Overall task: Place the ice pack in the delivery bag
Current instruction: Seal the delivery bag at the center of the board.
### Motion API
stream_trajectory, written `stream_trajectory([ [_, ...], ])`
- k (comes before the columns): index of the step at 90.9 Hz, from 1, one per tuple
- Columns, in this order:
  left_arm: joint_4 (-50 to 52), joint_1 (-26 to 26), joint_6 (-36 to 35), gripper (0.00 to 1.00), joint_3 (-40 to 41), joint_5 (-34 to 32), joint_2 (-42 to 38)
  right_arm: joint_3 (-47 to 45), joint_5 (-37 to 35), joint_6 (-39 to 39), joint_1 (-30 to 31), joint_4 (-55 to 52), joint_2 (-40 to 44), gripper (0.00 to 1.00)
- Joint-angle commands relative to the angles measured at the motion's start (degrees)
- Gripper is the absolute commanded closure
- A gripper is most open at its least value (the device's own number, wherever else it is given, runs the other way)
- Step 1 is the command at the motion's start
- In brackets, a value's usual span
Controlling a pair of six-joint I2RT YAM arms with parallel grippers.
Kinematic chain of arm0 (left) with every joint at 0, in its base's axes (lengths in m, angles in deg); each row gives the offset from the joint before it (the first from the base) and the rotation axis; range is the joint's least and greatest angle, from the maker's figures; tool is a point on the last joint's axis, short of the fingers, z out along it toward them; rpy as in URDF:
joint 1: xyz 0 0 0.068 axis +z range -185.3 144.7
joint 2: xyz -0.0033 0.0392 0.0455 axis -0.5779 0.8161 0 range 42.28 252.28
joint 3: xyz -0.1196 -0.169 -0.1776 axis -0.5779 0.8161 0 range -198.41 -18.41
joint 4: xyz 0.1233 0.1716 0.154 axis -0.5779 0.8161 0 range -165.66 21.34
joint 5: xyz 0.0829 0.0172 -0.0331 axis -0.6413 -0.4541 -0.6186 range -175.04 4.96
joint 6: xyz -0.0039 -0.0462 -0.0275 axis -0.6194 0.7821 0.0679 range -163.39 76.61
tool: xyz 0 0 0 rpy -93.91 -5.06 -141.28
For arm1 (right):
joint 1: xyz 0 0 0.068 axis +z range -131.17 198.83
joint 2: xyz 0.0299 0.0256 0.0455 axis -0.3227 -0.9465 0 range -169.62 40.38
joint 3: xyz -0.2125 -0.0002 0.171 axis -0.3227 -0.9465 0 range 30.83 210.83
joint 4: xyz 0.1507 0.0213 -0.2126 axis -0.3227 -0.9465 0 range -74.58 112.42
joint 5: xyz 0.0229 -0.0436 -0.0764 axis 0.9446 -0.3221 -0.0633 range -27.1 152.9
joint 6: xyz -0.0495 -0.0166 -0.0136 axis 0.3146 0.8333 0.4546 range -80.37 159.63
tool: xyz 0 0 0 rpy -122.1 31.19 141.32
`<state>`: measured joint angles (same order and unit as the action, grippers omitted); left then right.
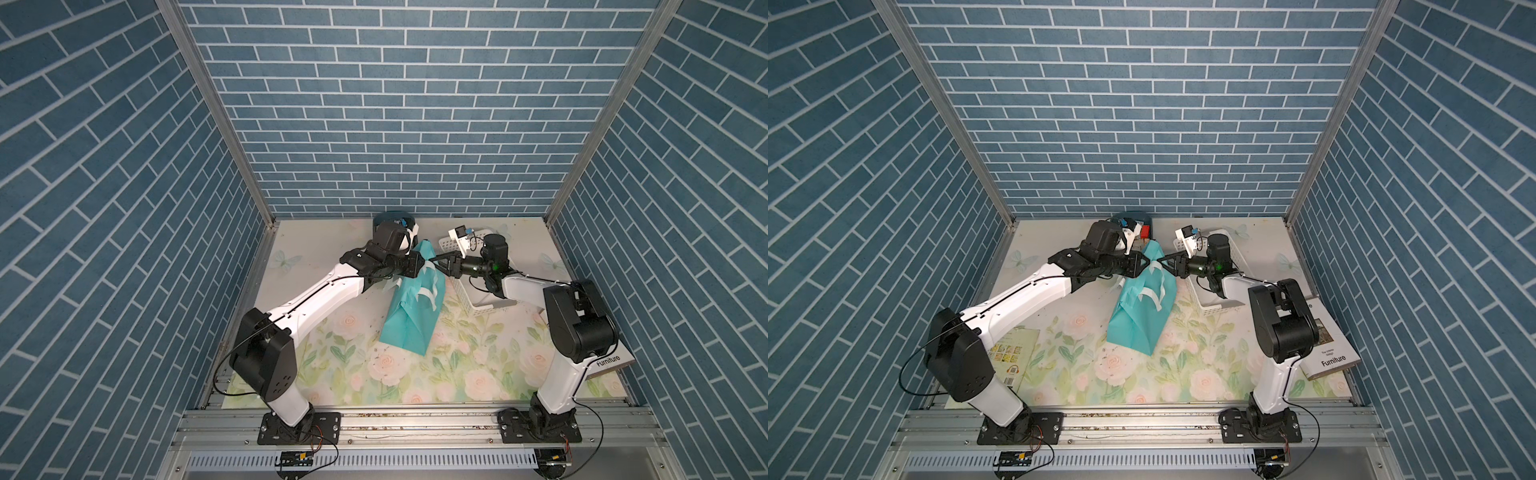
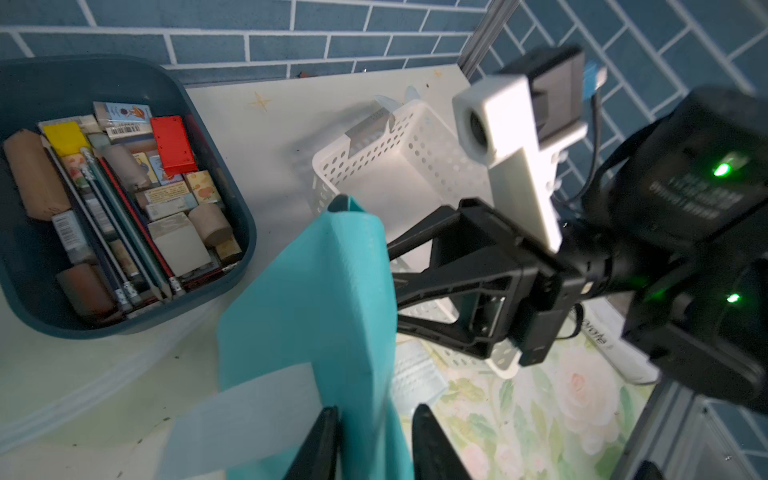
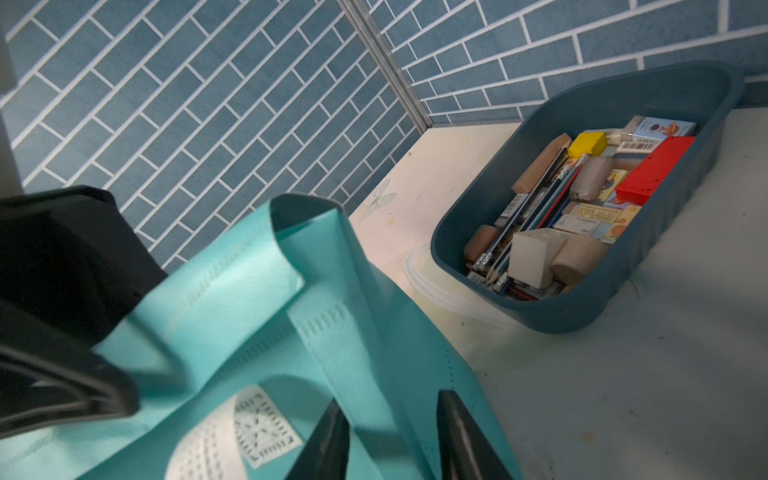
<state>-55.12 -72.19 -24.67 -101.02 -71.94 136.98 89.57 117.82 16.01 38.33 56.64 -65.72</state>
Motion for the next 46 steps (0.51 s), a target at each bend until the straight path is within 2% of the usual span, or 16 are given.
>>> stream_trajectory([
  [1,2.08,-0.06,-0.88,0.56,-4.84,-0.37,2.18,-0.15,0.37,1.54,0.32,1.04,-1.42,0.62],
  [15,2.36,0.27,-0.6,0.52,-9.23,-0.76,5.45,-0.29,0.47,1.55,0.53,0.94,-1.16,0.63],
  [27,4.84,0.6,-1.42,0.51,-12.6,-4.83,9.01,-0.64,0.5,1.77,0.58,0.69,-0.58,0.63],
  [43,3.78,2.4,-1.03,0.51,-11.45,-4.83,10.02,-0.91,0.37,2.52,0.66,-0.1,0.09,0.63],
  [46,3.53,2.64,-0.93,0.53,-11.05,-4.69,9.91,-0.91,0.37,2.52,0.73,-0.11,0.13,0.63],
])
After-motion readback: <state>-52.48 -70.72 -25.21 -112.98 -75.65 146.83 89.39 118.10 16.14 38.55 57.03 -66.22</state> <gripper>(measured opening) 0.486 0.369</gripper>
